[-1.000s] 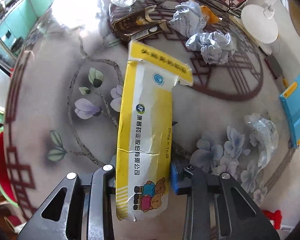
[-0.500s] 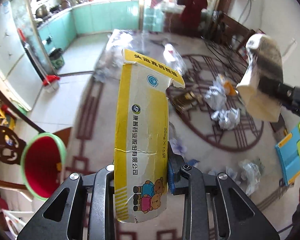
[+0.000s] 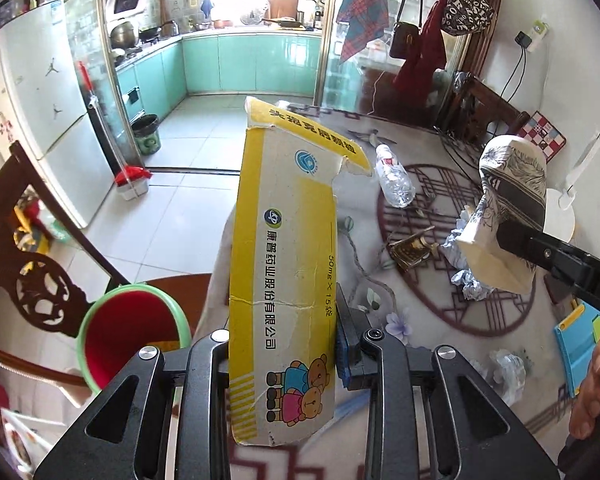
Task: Collect trash
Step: 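Carry the paper cups and yellow medicine box with both tools over the bucket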
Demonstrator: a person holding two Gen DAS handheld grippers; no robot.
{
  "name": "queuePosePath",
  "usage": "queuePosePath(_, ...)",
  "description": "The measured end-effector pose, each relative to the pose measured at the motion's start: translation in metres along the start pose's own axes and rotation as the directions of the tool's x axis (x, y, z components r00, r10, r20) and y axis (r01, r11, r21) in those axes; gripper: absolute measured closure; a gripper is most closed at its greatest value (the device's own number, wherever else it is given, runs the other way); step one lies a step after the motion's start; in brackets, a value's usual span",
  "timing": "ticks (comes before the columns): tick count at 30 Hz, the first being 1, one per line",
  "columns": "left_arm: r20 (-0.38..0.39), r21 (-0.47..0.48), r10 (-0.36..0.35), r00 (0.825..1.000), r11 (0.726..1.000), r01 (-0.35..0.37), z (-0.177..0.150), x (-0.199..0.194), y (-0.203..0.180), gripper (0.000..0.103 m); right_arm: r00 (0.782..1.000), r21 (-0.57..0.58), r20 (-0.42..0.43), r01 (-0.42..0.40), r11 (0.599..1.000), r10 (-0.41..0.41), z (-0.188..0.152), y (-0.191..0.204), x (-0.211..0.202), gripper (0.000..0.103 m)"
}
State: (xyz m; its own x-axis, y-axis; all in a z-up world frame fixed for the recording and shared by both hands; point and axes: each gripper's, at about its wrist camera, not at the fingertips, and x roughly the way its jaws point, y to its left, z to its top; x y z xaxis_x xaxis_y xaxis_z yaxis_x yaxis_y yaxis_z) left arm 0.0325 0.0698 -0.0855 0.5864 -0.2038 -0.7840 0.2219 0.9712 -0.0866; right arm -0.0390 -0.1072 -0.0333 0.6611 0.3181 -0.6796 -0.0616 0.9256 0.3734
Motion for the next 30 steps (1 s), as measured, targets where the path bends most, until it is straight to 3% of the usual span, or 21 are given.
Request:
queuePosePath(19, 0.055, 0.019, -0.001, 0.998, 1.000, 0.000, 0.008, -0.014, 0.073, 0.075, 0.999, -0.033, 0.038, 0.028, 0.999, -0.026, 0.000, 0.093, 0.024, 0.076)
queuePosePath(30, 0.035, -0.050, 0.083, 0.996, 0.995, -0.081, -0.002, -0.011, 0.133, 0.075, 0.999, -0.084, -0.032, -0.023, 0.996, 0.021, -0.004, 0.146, 0.070, 0.076)
